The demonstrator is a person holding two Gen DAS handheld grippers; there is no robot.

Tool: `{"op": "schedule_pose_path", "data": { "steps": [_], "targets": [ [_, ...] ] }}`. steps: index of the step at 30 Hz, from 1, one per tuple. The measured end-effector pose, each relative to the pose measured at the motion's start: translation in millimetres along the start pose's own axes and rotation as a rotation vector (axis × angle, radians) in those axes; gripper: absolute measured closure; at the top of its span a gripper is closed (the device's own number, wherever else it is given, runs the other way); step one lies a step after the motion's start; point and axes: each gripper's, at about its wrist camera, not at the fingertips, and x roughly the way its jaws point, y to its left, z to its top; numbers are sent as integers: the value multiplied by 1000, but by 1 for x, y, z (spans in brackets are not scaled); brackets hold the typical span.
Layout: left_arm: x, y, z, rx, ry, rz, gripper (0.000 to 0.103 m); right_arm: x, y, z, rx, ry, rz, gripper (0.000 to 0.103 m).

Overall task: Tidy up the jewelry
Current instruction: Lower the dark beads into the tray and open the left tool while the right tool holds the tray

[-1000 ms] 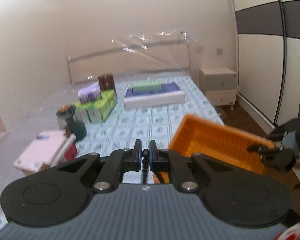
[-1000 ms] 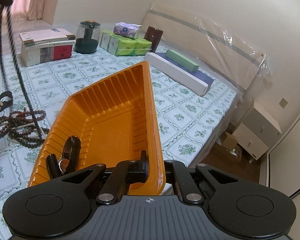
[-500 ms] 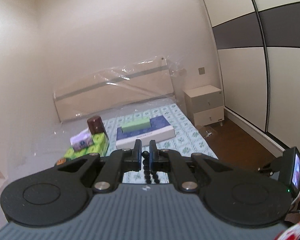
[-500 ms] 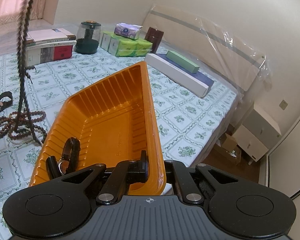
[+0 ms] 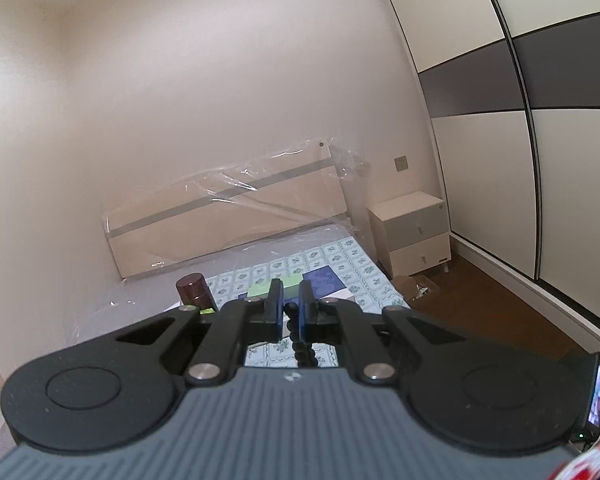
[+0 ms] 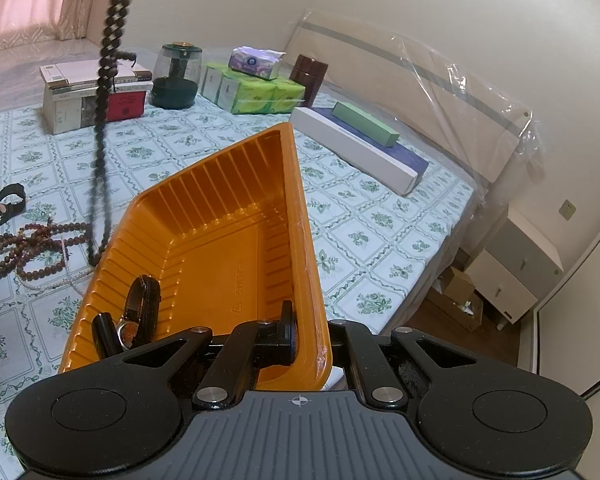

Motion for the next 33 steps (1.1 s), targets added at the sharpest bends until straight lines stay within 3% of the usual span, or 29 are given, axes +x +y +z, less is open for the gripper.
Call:
{"op": "schedule_pose_path", "data": {
  "steps": [19, 33],
  "targets": [
    [37, -13, 14, 6, 20, -54, 97, 0, 0, 1, 0, -2, 3, 98],
    [100, -38, -70, 62, 290, -199, 97, 3, 0, -1, -2, -1, 7, 98]
  ]
}}
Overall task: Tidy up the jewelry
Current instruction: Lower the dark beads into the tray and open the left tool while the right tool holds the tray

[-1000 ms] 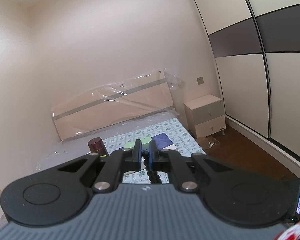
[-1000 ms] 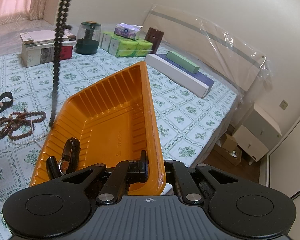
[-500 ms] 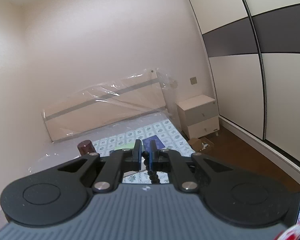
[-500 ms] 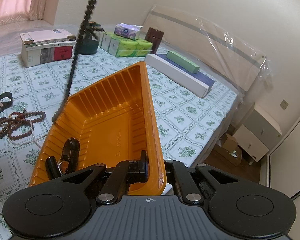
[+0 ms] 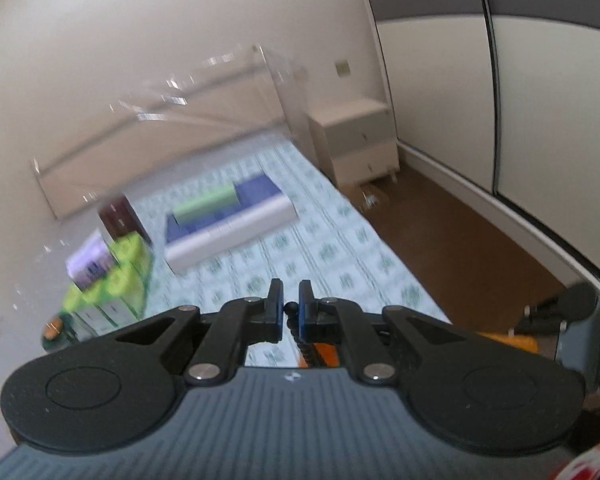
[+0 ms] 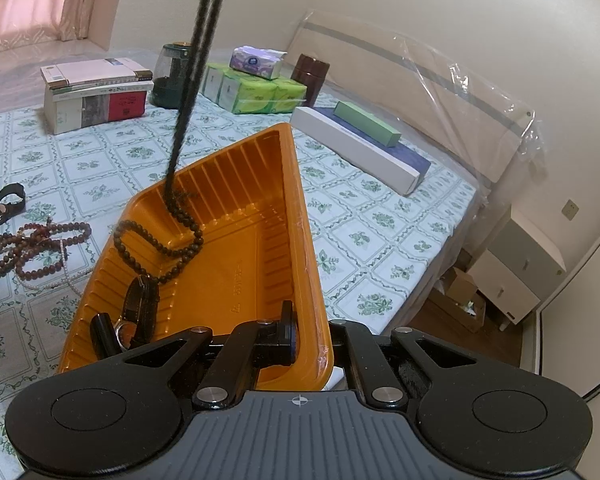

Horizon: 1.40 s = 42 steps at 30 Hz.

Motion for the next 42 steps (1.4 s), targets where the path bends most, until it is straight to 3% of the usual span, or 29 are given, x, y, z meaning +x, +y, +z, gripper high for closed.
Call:
{"op": "schedule_pose_path", "data": {
  "steps": [7, 11, 29, 37, 42],
  "targets": [
    [48, -11, -33, 12, 144, -45, 97, 2, -1, -1, 3, 5, 0, 98],
    [64, -17, -42, -1, 178, -66, 97, 3, -3, -1, 4, 6, 2, 98],
    [100, -28, -49, -47, 233, -94, 93, 4, -6, -1, 13, 10, 7, 98],
    [89, -12, -59, -91, 230, -60, 86, 5, -7, -1, 17, 11, 7, 98],
    [67, 6, -83, -169, 218, -26, 83, 6, -7, -2, 18, 11, 8, 98]
  ]
}}
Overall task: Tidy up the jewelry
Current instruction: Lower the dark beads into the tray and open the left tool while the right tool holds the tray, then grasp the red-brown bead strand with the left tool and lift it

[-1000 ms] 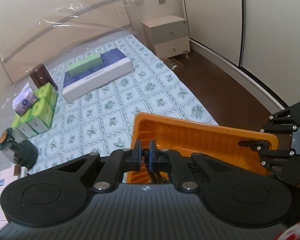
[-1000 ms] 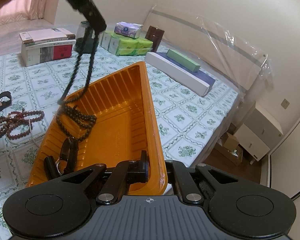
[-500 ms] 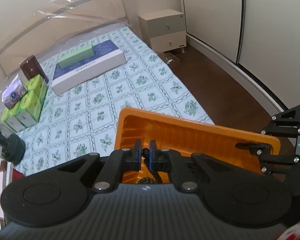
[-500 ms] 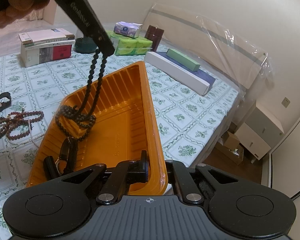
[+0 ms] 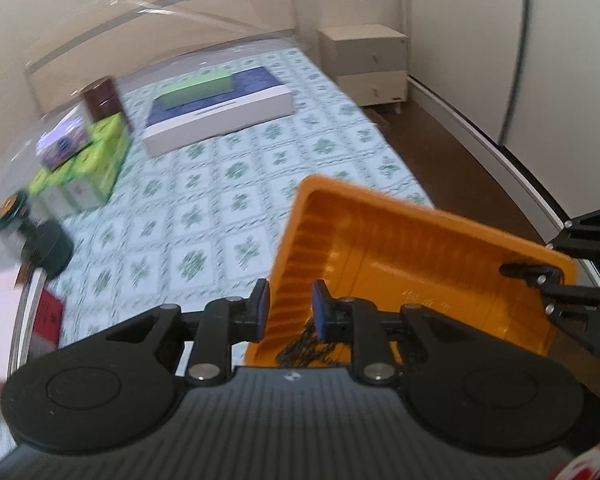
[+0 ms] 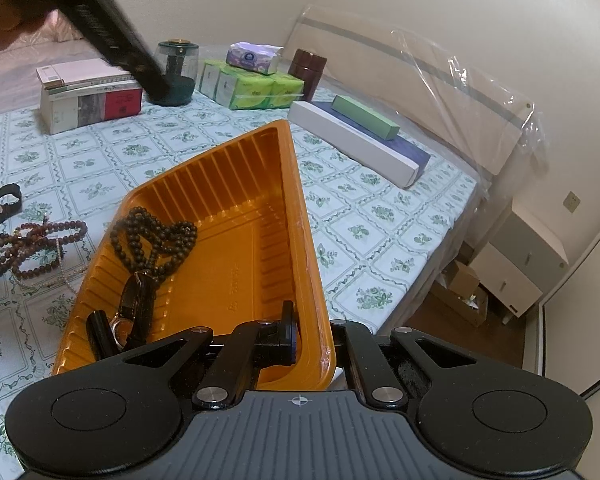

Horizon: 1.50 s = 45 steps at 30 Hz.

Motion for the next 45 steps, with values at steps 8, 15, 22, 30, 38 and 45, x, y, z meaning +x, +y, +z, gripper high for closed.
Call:
{"op": "schedule_pose_path", "data": {
  "steps": [8, 15, 22, 30, 38, 45],
  "targets": [
    [-35, 41, -79, -207, -21, 75, 75, -1, 1, -1, 2, 0, 3, 98],
    [-58, 50, -165, -372, -7, 226, 72, -1, 0, -2, 6, 11, 0, 98],
    [-59, 35, -227, -510, 17, 271, 72, 0, -1, -3, 11, 17, 2, 98],
    [-30, 13, -241, -506, 46, 233, 72, -1, -3, -1, 15, 27, 18, 98],
    [3, 11, -237, -429, 71, 237, 78, -2, -4, -1, 16, 28, 16, 98],
    [12, 11, -233, -372, 82, 258, 84, -1, -4, -1, 20, 30, 11, 98]
  ]
}}
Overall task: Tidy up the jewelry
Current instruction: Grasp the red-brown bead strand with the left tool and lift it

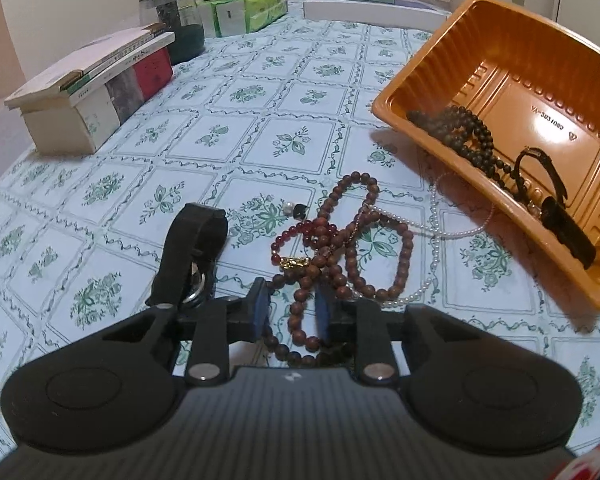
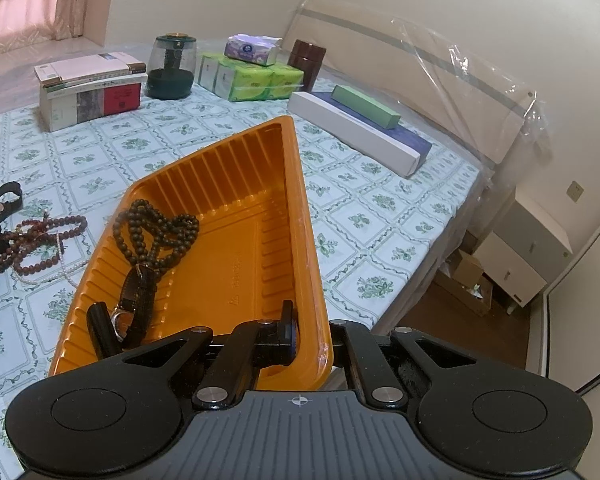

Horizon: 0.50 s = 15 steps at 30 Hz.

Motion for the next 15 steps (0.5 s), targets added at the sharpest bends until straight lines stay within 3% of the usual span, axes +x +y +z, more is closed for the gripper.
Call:
{"op": "schedule_pose_path", "data": {
  "steps": [2, 6, 15],
  "targets": [
    [0, -1, 1, 25, 8, -4, 97, 0, 0, 0, 1, 0, 0, 98],
    [-7, -2, 2, 48, 1, 6, 97, 0, 0, 0, 2, 0, 1, 98],
    [-56, 8, 31, 68, -105, 11, 97, 0, 0, 1, 2, -4, 0, 98]
  ]
}}
